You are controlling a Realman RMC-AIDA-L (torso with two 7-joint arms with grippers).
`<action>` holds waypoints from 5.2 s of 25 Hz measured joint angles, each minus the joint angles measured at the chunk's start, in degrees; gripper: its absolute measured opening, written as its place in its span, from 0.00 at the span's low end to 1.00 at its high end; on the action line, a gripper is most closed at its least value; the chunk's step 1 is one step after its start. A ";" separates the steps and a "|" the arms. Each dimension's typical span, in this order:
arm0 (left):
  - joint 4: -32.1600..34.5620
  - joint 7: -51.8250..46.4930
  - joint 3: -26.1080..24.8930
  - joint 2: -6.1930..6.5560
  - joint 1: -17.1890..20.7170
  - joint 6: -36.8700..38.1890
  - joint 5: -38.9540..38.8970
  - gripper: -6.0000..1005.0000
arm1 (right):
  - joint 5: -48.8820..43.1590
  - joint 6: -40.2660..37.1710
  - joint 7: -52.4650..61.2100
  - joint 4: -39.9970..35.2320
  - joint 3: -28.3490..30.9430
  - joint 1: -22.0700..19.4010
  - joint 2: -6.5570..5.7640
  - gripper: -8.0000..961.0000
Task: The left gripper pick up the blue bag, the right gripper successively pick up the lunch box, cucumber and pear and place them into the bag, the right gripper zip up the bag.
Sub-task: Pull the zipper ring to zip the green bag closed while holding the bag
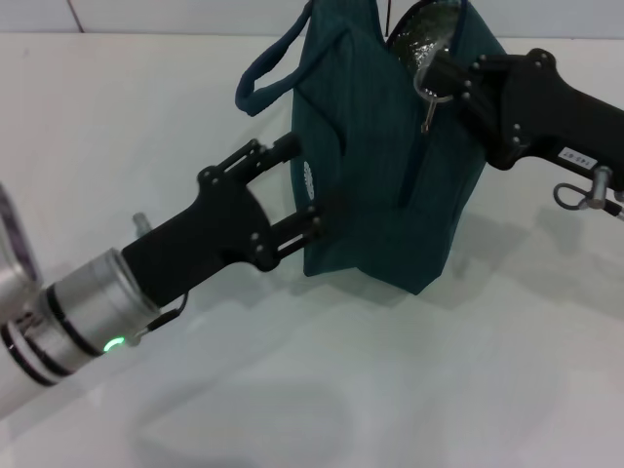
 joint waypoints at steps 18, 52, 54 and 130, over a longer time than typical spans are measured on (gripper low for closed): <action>0.25 -3.96 -0.03 -0.37 -3.75 -5.30 -0.74 0.77 | 2.87 -1.11 -2.41 1.39 -4.21 0.93 0.39 0.03; 0.32 5.53 0.37 -0.36 -1.76 -3.98 -0.10 0.08 | -4.55 -6.11 9.40 0.12 -4.88 0.10 -4.56 0.08; 0.34 5.85 0.46 -0.36 -1.88 -3.85 -0.08 0.08 | -6.34 -5.26 10.23 0.12 -4.87 0.09 -4.49 0.09; 0.01 14.24 6.65 -0.28 -1.13 -0.38 -0.13 0.10 | -19.26 3.20 8.73 -10.99 2.07 -5.48 -0.39 0.03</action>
